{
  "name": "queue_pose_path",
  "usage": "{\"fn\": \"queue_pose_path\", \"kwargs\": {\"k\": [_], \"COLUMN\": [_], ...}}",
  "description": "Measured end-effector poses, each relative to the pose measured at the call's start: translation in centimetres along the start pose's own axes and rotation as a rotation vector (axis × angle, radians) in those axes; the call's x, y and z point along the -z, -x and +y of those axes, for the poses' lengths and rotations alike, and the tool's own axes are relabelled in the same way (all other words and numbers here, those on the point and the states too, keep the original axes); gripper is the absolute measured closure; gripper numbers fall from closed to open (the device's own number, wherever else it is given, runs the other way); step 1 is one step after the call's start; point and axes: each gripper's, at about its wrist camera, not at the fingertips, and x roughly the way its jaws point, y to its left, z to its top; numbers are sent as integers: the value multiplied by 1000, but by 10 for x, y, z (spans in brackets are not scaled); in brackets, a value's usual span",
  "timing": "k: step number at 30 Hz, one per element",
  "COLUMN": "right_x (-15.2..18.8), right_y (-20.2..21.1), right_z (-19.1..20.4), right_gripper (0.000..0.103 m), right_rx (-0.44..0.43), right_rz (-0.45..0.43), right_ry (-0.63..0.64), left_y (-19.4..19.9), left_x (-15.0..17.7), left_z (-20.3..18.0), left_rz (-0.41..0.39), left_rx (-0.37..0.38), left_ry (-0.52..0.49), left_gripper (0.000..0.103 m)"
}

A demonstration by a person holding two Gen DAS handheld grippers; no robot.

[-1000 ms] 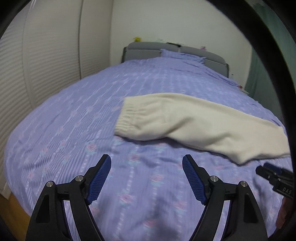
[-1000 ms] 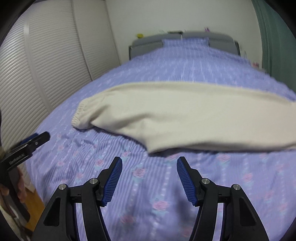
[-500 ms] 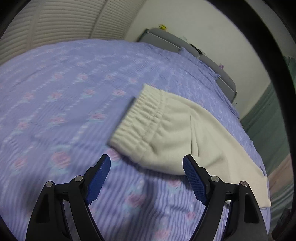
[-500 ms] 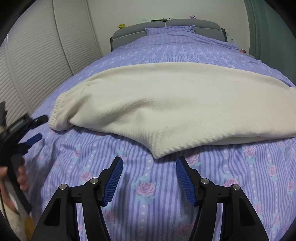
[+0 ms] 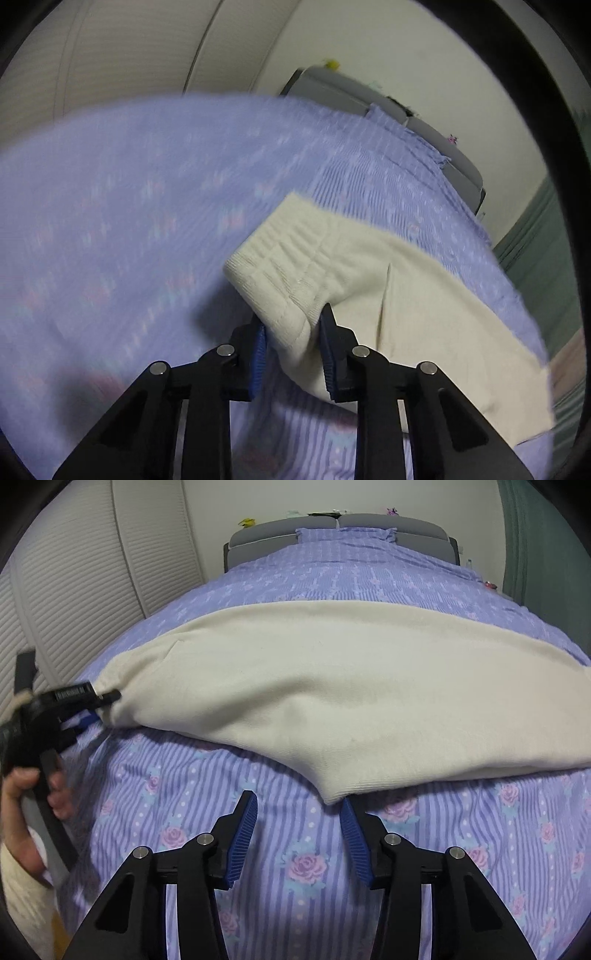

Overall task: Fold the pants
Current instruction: 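Grasp the pants' other end with the right gripper while the left gripper holds the cuff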

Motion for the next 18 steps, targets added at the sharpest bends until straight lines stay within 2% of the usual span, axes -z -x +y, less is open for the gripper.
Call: {"fn": "queue_pose_path", "kwargs": {"k": [1, 3, 6, 9, 14, 18], "right_x": [-1, -4, -9, -9, -6, -4], "right_y": [1, 0, -3, -3, -2, -5], "right_z": [0, 0, 0, -4, -17, -26], "right_gripper": [55, 56, 58, 58, 58, 63], "right_rx": [0, -1, 12, 10, -1, -72], "right_rz": [-2, 6, 37, 62, 60, 85], "right_ry": [-2, -15, -7, 5, 21, -15], "left_y": [1, -6, -21, -24, -18, -12], "left_x": [-8, -22, -24, -18, -4, -4], "left_z": [-6, -18, -20, -19, -29, -36], "left_rz": [-3, 8, 74, 100, 83, 69], "left_rx": [-11, -82, -152, -186, -243, -257], "left_ry": [-33, -100, -109, -93, -181, -206], "left_gripper": [77, 77, 77, 77, 76, 76]}}
